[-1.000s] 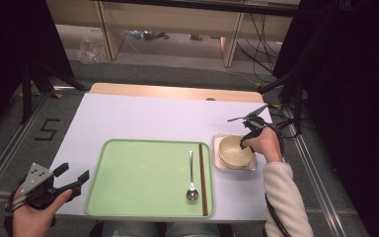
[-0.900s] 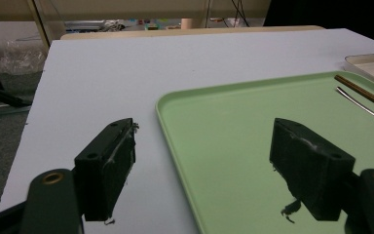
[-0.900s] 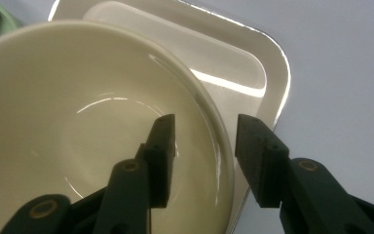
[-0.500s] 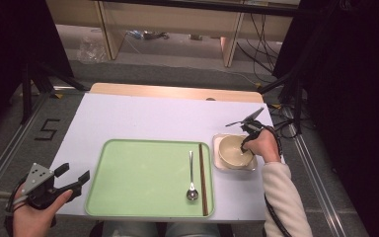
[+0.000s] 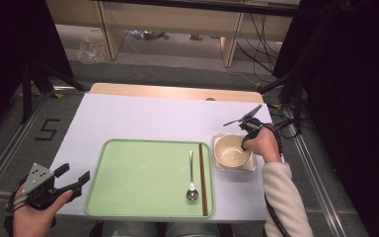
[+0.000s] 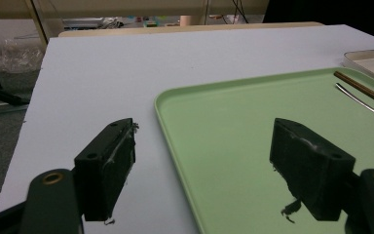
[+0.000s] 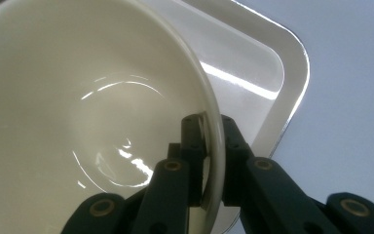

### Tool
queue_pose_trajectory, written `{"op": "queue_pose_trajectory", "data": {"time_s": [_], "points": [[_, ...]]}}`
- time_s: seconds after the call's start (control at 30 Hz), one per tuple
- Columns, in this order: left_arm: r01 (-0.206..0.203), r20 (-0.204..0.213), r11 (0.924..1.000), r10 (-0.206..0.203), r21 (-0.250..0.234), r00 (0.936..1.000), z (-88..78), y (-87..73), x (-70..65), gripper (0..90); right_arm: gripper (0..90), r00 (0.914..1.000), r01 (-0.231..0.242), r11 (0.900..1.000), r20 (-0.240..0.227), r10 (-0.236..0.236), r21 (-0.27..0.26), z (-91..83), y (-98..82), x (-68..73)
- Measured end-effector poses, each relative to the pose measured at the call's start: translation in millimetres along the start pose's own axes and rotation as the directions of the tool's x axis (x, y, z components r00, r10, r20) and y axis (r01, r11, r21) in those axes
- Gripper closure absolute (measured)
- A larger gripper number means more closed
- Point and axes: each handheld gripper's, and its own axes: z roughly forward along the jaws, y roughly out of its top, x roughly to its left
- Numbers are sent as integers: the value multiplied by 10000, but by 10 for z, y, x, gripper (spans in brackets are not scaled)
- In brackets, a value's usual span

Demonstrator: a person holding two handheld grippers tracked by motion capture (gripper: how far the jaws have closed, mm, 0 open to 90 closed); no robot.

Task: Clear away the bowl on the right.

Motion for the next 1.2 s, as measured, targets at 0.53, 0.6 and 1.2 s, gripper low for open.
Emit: {"op": "queue_pose_trajectory", "data": {"time_s": [0.53, 0.6, 1.2], "points": [[49, -55, 10000, -50, -36, 10000, -8, 2, 5, 244, 848, 9959, 829, 9964, 375, -823, -149, -107, 62, 78], [47, -51, 10000, -47, -40, 10000, -8, 2, 5, 244, 848, 9947, 844, 9961, 611, -826, -262, -123, 62, 86], [25, -70, 10000, -26, -45, 10000, -12, 2, 7, 244, 848, 9979, -429, 9972, 458, 457, -609, -367, 73, 286]]}}
